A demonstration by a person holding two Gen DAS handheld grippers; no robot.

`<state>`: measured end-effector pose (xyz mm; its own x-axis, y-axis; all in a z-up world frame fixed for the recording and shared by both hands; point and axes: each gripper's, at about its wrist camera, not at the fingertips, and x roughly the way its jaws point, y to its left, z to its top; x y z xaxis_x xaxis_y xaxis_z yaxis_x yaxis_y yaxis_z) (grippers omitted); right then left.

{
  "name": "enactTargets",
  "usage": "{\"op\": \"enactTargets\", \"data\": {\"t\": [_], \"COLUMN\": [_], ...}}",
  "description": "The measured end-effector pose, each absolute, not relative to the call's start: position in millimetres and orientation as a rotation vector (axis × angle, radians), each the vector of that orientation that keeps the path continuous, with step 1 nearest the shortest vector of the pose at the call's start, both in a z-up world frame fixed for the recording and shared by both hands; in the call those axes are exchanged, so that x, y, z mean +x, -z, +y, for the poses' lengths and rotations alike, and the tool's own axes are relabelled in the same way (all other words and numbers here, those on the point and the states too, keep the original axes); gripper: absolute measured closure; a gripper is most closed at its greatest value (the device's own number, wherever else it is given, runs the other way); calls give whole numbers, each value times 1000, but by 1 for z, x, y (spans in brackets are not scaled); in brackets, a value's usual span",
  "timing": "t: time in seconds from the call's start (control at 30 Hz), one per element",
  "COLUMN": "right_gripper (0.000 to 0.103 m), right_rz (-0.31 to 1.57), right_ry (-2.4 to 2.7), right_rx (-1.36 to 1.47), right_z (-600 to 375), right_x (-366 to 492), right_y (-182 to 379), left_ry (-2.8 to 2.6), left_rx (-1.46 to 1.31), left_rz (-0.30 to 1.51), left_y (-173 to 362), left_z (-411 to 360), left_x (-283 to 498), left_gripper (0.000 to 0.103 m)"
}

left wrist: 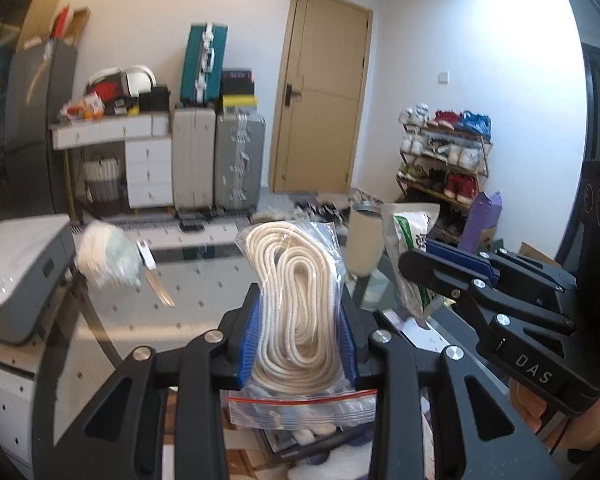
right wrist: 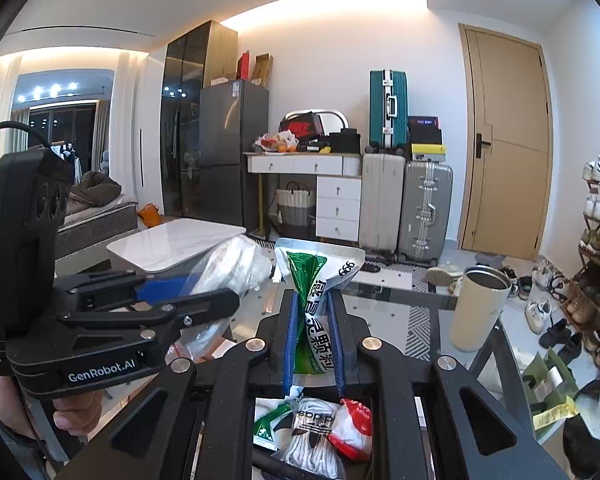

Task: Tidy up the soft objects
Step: 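Lower the rope bag and green packet into the black box and open both grippers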

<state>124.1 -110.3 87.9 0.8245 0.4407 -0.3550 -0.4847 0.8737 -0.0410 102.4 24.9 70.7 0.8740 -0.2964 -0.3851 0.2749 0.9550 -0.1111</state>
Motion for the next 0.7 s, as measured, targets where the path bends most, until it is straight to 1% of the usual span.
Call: {"op": "enactTargets", "data": {"t": [0.07, 0.17, 0.4, 0.6, 0.7], "right_gripper": [89, 89, 89, 89, 89], "right_rz": [392, 497, 798, 863, 880], "right_ry": [-495, -483, -476, -462, -464], "right_rx": [-146, -135, -15, -36, -43], "right_z": [-107, -107, -120, -124, -124], "right_x": [131, 150, 195, 208, 211], "right_y": [-85, -76, -34, -17, -12], "left_ry": [309, 323, 292, 324, 320], "left_rx": [-67, -55, -34, -36, -18], "left_rz": [440, 541, 695, 790, 791], "left_y": [-69, -59, -32, -17, -16], "left_z": [24, 18, 12, 3, -3], "left_x": [107, 118, 136, 141, 137], "left_gripper": [70, 70, 70, 70, 70]}}
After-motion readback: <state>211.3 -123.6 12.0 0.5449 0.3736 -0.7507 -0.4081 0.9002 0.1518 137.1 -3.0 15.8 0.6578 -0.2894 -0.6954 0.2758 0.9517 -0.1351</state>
